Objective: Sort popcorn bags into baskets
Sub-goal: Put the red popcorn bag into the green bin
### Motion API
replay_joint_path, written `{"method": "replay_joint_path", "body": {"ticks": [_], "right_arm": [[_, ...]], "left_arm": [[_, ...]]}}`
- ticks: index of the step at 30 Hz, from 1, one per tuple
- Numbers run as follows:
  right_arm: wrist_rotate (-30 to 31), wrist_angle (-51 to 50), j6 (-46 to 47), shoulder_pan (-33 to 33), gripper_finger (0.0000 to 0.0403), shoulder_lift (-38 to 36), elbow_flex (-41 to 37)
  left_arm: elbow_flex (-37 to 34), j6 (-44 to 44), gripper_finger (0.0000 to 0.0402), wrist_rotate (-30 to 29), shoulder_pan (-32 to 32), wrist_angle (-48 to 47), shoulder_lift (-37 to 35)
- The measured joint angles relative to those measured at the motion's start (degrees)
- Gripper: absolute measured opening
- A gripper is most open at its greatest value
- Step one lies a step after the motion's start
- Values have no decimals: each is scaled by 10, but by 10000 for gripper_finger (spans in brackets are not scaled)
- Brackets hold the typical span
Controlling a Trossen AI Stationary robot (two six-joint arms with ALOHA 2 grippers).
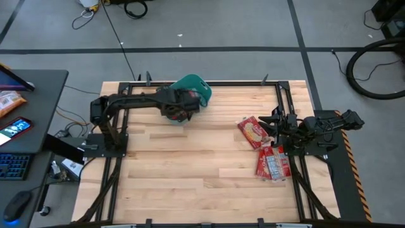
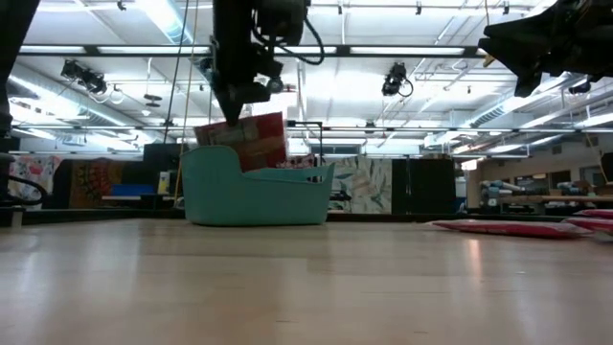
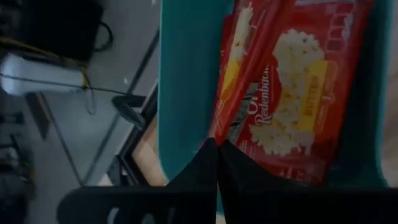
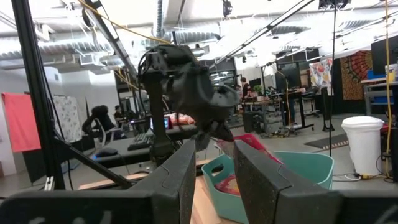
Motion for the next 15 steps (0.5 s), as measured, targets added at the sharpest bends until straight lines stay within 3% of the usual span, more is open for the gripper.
{"method": "replay_joint_path", "body": {"ticks": [7,15], "right_arm": [[0,0,0,0,113,0,0],[1,1,0,0,113,0,0]], "left_arm": [[0,-6,4,57,46,15,41],[0,47,17,107,41,71,112]]}}
